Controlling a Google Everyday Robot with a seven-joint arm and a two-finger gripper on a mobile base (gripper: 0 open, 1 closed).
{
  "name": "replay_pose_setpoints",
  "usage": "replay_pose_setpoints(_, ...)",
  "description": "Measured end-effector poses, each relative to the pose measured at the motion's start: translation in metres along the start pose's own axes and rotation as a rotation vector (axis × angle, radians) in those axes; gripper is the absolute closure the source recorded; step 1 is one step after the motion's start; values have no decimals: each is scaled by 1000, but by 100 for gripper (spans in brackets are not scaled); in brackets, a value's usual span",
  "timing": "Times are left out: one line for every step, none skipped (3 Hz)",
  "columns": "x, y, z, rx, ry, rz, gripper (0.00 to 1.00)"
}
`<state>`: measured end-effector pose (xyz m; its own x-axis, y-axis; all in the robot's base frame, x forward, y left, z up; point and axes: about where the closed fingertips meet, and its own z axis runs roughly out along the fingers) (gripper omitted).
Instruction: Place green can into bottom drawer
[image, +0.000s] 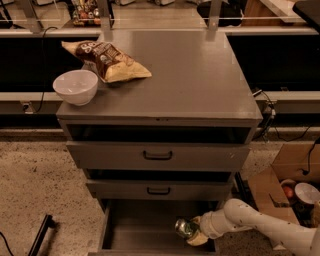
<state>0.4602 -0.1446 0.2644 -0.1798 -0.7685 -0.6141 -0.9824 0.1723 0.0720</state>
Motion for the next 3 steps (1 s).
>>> replay_pose_setpoints(12, 2, 41, -46, 1, 7, 100)
replay_pose_setpoints(14, -9, 73, -45, -7, 16, 100)
replay_pose_setpoints(14, -25, 93, -24, -7, 27, 100)
